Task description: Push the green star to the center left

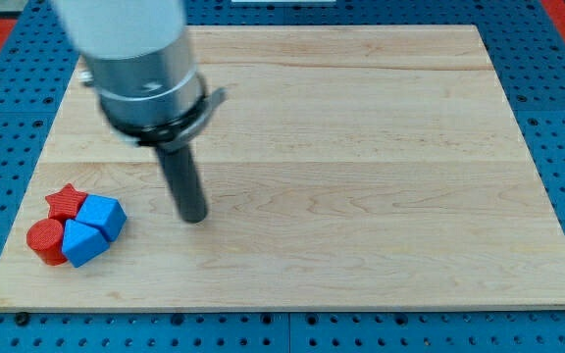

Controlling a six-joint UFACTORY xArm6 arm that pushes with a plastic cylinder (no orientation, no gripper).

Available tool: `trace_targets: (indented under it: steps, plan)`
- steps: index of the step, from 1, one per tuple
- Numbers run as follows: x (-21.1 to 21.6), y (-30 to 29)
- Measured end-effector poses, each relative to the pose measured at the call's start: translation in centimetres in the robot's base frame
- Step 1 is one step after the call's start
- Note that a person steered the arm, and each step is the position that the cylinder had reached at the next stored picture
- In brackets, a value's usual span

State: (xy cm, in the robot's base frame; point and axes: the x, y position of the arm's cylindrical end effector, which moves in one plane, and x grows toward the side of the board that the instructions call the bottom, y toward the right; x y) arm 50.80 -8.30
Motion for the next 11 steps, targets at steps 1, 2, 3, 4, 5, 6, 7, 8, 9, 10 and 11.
trace_targets:
  steps: [1,2,3,4,5,6,7,8,9,10,11]
  plan:
    - [-4.9,1.0]
    - [-10.6,1.0]
    - [-15.1,1.0]
    - [-18.2,0.7]
    - [-18.9,-1.0]
    - [-17.7,-4.0]
    - [-16.9,-6.9]
    - [-16.4,-8.8]
    - [-15.7,-11.0]
    - [-14.8,-12.4]
    - [-15.2,-8.9]
